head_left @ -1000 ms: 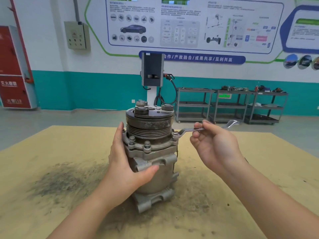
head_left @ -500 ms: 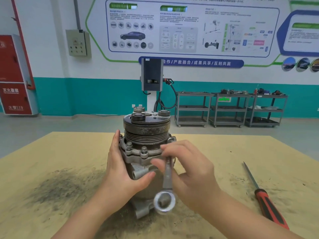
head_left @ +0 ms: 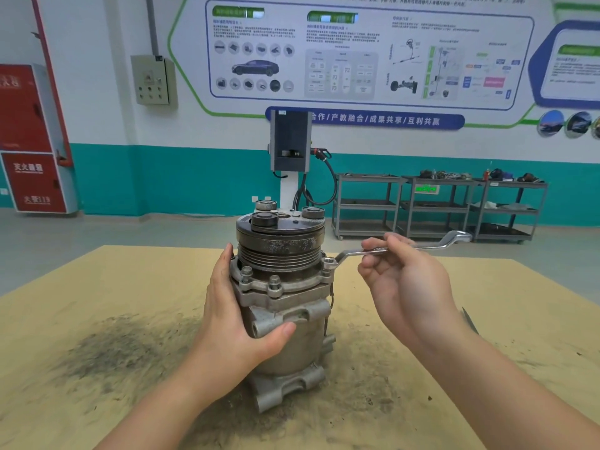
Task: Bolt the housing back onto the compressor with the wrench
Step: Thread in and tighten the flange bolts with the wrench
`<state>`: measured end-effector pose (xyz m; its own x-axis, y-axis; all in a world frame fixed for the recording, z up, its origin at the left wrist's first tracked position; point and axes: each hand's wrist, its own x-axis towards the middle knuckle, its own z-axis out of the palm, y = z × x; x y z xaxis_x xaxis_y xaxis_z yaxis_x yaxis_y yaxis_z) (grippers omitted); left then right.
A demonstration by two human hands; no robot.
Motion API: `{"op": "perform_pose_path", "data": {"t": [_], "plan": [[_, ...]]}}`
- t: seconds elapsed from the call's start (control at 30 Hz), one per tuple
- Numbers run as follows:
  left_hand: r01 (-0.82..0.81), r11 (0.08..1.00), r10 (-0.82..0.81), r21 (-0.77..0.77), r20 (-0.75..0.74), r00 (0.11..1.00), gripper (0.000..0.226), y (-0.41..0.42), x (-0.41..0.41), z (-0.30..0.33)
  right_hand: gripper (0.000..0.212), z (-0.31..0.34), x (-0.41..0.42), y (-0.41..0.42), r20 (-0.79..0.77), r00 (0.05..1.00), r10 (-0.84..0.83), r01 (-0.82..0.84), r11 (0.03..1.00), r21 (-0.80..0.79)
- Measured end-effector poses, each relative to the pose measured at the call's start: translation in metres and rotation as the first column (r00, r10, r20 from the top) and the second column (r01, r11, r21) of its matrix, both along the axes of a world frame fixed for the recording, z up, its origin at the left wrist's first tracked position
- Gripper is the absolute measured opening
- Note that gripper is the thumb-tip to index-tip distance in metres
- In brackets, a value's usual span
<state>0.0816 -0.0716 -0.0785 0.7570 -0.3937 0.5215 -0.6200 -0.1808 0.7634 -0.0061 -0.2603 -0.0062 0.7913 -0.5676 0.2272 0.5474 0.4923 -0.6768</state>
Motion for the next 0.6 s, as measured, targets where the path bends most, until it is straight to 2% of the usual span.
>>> {"op": "perform_pose_path", "data": {"t": [0.3, 0.47, 0.53, 0.6], "plan": [[-0.001, 1.0, 0.001, 0.017, 0.004, 1.0, 0.109, 0.0, -0.003, 0.002, 0.016, -0.008, 0.009, -0.015, -0.005, 0.992, 0.129, -0.129, 0.99, -0.061], [-0.006, 1.0, 0.006, 0.022, 0.01, 1.0, 0.108, 0.0, -0.003, 0.003, 0.016, -0.004, 0.009, -0.023, -0.122, 0.967, 0.225, -0.229, 0.973, -0.024], [-0.007, 1.0, 0.007, 0.023, 0.01, 1.0, 0.108, -0.001, -0.003, 0.003, 0.017, -0.004, 0.009, -0.022, -0.092, 0.986, 0.137, -0.149, 0.98, -0.133], [-0.007, 1.0, 0.007, 0.024, 0.01, 1.0, 0.108, -0.001, -0.003, 0.003, 0.015, -0.008, 0.008, -0.015, 0.021, 1.0, -0.006, 0.012, 0.959, -0.282]]}}
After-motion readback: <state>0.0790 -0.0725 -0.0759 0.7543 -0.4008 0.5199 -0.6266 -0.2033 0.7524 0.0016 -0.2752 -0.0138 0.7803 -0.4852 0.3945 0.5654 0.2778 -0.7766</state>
